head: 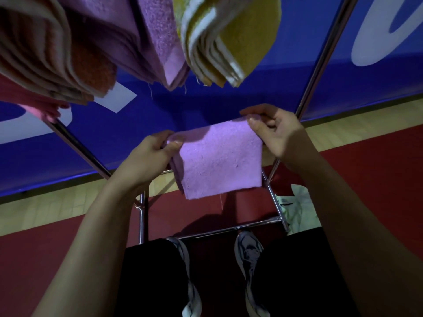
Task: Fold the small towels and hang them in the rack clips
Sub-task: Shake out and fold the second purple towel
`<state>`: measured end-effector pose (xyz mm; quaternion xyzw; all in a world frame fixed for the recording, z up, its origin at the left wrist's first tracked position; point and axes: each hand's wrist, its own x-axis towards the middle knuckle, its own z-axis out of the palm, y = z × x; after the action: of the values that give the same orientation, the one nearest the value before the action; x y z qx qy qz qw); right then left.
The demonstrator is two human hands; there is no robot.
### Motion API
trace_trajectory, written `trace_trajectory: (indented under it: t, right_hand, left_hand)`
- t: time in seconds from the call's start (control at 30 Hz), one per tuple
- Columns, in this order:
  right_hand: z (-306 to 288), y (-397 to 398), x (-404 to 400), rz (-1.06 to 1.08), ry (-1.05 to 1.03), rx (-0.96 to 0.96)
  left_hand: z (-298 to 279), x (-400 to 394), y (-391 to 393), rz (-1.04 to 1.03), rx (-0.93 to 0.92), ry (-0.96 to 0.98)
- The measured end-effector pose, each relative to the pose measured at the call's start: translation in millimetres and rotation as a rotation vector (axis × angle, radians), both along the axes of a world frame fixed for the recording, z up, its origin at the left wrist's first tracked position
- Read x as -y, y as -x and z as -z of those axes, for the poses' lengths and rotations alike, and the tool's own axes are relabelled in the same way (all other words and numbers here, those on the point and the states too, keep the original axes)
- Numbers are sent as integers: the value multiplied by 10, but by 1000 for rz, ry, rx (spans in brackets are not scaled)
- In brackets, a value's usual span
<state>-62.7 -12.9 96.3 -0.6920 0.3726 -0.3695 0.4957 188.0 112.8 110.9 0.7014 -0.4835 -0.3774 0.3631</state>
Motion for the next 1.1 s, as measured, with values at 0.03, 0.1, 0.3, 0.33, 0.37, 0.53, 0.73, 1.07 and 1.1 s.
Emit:
trace_trajectory:
  t: [0.03,0.1,0.3,0.33,0.37,0.53,0.73,1.07,1.1]
  right_hand:
    - [-15,-4,-2,9,-24,22]
    - [-22,-17,5,29,-40,41]
    - [0,-23,5,27,12,7]
    - [21,-30,8,17,-31,23]
    - [49,-49,14,12,-108,60]
    - [120,-208,-71,-192,-560,-8]
    - [115,-308,-186,-252,-625,211]
    - [193,-300,-118,-90,-444,229]
    - [171,-269,-91,-78,-381,187]
  left_hand:
    - [-6,13,26,-39,-52,6]
    - [-18,37,79,-90,-150,18]
    - [-50,99,156,-229,-448,3]
    - [-60,104,157,-254,-557,-16]
    - [-68,113,169,-277,-694,-39]
    - [-2,139,207,-239,-850,-90]
    - [6,139,153,-292,-798,-145]
    - [-145,65,245,-294,-776,14]
    - [-119,64,204,-298,-619,44]
